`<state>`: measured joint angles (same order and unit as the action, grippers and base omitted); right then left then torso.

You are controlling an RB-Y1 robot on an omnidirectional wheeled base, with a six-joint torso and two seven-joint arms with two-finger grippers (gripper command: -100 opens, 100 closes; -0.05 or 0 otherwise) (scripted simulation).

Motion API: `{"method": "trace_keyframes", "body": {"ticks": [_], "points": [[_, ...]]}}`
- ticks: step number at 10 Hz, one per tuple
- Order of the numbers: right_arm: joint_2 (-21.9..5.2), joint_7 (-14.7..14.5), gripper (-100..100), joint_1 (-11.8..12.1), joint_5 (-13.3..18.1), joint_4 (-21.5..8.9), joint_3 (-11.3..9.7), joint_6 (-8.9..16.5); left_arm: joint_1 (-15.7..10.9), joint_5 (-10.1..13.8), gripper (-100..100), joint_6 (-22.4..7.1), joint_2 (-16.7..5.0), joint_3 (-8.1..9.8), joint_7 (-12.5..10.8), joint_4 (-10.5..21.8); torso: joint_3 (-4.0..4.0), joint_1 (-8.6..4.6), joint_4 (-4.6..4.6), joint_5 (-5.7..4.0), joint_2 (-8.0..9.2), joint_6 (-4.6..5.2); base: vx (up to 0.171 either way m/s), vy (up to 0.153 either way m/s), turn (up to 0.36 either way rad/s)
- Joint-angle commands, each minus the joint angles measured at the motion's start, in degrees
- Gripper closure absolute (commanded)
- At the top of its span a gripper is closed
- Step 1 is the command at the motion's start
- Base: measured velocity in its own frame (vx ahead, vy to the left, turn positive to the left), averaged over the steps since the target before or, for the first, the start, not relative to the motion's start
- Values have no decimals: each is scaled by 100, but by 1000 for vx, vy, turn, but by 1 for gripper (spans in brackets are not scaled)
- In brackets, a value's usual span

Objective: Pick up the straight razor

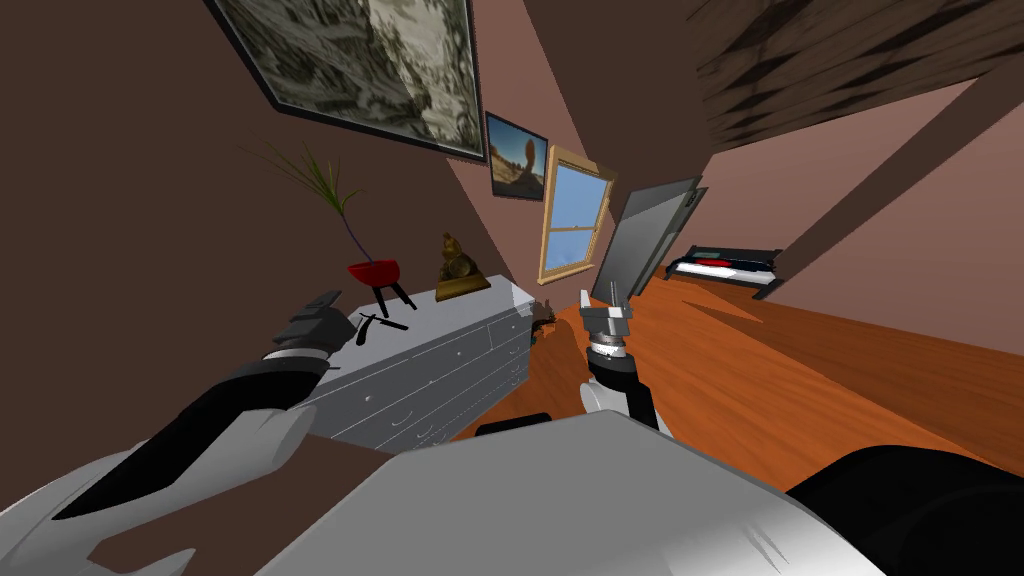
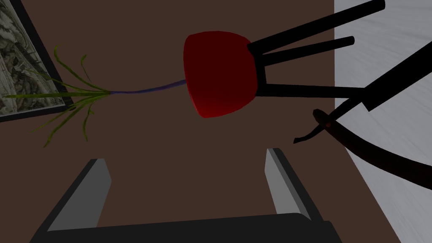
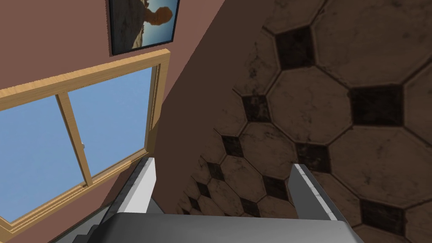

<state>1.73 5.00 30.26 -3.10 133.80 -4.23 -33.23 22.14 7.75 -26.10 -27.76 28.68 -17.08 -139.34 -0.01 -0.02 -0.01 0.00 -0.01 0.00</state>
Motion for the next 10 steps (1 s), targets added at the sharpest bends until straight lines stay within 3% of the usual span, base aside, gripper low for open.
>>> {"method": "trace_keyframes", "body": {"ticks": [1,2,4,10], "points": [[0,0,0,0,0,0,0,0,-7,50,-100,-286,-67,60,-35,-5,0,0,0,0,0,0,7,-8,-36],[0,0,0,0,0,0,0,0,-23,139,-100,-449,-186,160,-88,-21,0,0,0,0,0,-1,10,-10,-76],[0,0,0,0,0,0,0,0,-23,139,-100,-665,-186,160,-88,-21,-1,1,0,1,-1,-1,7,-5,-11],[0,0,0,0,0,0,0,0,-48,407,-100,-1696,-514,424,-243,-78,-1,3,0,1,-1,0,8,-3,-50]]}}
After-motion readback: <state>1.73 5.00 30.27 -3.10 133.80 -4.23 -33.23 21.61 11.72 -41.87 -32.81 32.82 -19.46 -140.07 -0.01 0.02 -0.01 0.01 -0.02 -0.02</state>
